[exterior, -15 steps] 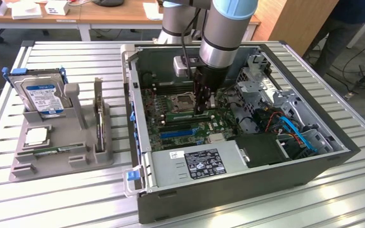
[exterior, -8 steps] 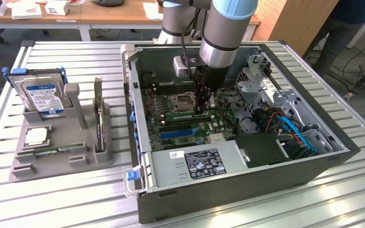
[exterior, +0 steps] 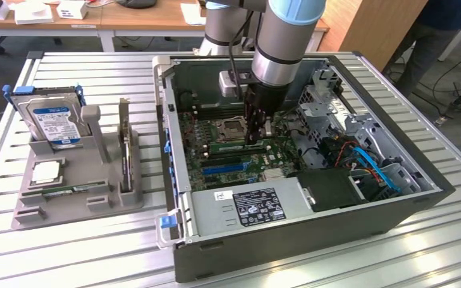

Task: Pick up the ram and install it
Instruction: 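Insert the ram into the slot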

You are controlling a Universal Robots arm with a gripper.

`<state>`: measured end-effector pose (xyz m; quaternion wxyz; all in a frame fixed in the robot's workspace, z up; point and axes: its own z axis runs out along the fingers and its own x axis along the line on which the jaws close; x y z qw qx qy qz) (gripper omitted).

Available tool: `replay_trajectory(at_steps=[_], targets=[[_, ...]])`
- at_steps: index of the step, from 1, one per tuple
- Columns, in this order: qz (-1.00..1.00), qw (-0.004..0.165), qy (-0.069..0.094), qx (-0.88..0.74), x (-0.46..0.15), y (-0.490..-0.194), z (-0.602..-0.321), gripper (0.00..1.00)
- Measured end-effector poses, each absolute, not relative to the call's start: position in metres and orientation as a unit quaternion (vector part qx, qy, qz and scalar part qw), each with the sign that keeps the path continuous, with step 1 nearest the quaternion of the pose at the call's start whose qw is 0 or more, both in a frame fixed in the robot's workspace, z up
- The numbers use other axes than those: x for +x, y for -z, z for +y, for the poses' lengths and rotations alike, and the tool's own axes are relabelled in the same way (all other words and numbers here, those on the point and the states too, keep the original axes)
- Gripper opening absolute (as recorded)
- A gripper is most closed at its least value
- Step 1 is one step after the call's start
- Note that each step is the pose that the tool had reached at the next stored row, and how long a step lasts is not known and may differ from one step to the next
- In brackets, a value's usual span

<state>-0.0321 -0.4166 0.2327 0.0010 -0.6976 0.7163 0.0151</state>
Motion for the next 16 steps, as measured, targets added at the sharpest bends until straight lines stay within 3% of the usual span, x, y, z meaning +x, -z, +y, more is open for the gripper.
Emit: replay_trajectory(at_steps=[16], targets=[[0.713,0.001,-0.015,-0.701,-0.0321,-0.2322,-0.4166,0.11]])
